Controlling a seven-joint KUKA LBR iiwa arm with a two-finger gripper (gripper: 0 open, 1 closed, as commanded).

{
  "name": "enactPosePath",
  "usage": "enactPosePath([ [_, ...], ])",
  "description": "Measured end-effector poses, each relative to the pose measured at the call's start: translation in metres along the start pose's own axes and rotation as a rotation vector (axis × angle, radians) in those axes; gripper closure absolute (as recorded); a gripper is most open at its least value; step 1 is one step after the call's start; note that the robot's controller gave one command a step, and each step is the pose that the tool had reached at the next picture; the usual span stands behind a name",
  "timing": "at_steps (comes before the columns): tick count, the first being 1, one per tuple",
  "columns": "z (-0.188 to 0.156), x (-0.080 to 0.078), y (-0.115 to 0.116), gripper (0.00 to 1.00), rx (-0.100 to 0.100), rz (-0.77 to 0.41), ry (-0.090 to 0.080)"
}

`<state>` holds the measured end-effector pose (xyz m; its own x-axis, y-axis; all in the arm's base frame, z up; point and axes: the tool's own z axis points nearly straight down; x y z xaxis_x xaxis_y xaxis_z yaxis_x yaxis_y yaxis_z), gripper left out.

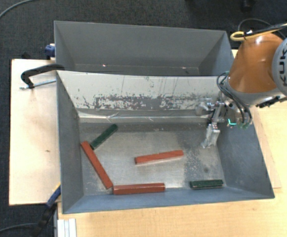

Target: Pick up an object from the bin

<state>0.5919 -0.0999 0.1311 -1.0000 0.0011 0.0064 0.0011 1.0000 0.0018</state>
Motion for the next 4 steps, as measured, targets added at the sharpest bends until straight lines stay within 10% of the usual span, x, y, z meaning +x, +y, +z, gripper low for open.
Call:
enactPosePath([
  [1, 0.064, 0.017, 0.068, 0.0, -0.003, -0.04, -0.001],
  [2, 0.061, 0.08, 0.102, 0.0, 0.001, -0.341, -0.005],
  [3, 0.06, 0.079, 0.102, 1.0, 0.002, -0.34, -0.011],
  [4, 0.059, 0.059, 0.177, 1.0, 0.003, -0.562, -0.015],
])
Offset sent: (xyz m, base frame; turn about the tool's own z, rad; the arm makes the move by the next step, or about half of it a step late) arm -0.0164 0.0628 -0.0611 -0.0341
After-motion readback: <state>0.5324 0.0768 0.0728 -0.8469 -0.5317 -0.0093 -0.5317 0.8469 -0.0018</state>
